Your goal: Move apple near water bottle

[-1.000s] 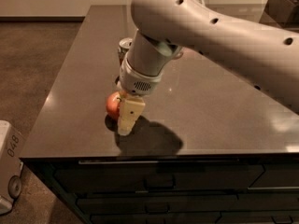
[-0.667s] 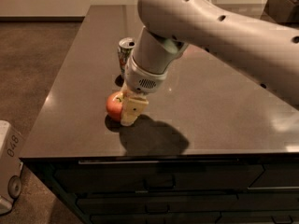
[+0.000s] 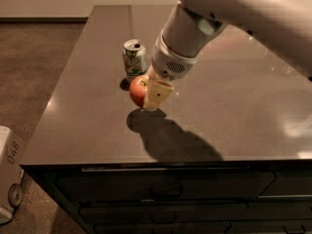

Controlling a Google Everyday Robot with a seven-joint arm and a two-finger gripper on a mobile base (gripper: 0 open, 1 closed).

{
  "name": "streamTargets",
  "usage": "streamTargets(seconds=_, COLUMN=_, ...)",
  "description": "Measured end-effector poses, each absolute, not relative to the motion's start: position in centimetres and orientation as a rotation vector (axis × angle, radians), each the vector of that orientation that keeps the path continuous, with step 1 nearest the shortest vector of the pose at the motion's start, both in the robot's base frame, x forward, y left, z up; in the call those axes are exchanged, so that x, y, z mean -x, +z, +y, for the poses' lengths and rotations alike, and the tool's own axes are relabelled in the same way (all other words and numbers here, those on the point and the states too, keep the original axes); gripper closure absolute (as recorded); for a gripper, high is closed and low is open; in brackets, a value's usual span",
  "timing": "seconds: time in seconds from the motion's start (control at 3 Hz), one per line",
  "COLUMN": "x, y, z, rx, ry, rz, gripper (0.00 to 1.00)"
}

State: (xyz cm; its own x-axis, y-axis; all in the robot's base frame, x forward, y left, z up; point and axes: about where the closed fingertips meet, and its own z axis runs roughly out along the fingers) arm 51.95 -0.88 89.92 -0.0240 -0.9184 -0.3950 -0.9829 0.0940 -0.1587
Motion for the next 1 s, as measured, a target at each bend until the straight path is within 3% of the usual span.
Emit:
streamTargets(seconds=0.33, x=-54.6, y=92.9, z=-5.1, rx=1.722, ry=0.127, rz=2.054, gripper=1.00)
streamTargets(seconds=1.0, x=-61.1, y=93.9, z=-13.4, rx=1.401, ry=0.022, rz=2.253, gripper=1.00)
